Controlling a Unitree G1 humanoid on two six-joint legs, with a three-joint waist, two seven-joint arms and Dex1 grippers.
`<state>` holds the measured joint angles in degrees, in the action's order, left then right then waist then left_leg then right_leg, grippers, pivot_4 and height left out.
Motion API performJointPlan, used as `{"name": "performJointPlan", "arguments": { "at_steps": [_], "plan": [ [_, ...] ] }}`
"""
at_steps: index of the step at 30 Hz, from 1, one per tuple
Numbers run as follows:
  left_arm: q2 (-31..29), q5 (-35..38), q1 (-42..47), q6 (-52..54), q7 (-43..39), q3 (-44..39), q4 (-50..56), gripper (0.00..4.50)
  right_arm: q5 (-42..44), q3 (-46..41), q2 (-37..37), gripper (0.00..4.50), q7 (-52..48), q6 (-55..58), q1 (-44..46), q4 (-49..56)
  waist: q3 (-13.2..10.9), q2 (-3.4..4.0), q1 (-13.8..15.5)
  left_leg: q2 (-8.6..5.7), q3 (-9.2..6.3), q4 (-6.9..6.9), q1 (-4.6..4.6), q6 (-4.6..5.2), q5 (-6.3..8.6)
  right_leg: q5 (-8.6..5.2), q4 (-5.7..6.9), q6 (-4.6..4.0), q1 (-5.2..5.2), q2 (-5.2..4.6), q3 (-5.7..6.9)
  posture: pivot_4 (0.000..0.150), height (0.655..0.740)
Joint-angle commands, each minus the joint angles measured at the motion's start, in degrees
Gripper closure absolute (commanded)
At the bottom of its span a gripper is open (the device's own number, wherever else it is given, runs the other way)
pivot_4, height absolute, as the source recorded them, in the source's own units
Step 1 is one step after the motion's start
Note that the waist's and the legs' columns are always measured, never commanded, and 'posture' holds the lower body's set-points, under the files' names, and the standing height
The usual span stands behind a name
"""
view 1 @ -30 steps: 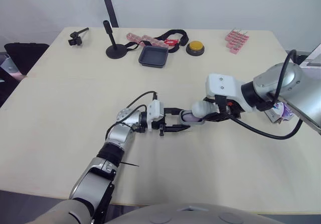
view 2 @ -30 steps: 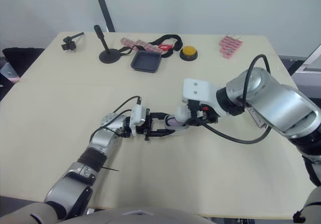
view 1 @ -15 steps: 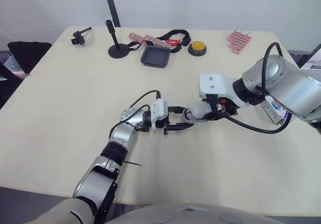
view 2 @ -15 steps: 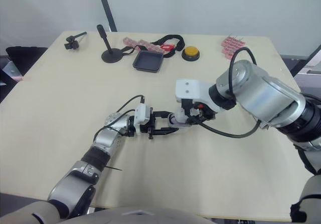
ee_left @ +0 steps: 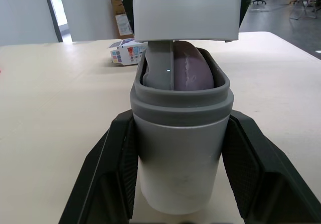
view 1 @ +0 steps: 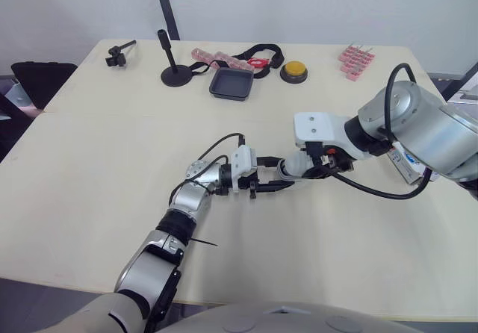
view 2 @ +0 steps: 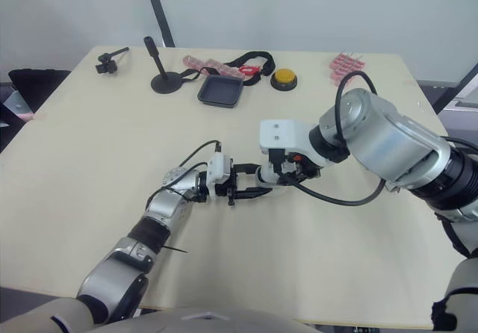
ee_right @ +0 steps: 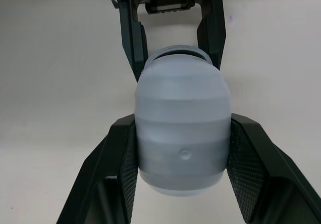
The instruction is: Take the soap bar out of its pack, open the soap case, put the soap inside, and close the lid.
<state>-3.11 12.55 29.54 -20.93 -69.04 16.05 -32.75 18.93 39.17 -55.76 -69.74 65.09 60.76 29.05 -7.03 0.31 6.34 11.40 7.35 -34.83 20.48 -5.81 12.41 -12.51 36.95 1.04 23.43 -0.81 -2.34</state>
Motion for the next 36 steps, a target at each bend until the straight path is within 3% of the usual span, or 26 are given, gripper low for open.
{"name": "performJointPlan", "arguments": {
  "at_steps": [1,36],
  "plan": [
    [0.3,-1.3,0.9,-0.3,0.1,0.6,-0.5,2.64,-1.3,0.0,1.1,2.53,-0.3,0.2,2.1,-0.2,0.0,0.0,0.0,0.0,0.0,0.0,-0.01,0.0,0.0,0.0,0.0,0.0,0.0,0.0,0.0,0.15,0.74],
    [0.3,-1.5,0.6,-0.3,0.8,0.5,-0.3,2.64,-4.9,2.0,2.4,2.53,-1.4,-1.1,1.0,-0.5,0.0,0.0,-0.1,0.03,0.0,0.0,-0.03,0.0,0.0,0.0,0.05,0.0,0.0,0.0,0.0,0.15,0.74]
  ]
}}
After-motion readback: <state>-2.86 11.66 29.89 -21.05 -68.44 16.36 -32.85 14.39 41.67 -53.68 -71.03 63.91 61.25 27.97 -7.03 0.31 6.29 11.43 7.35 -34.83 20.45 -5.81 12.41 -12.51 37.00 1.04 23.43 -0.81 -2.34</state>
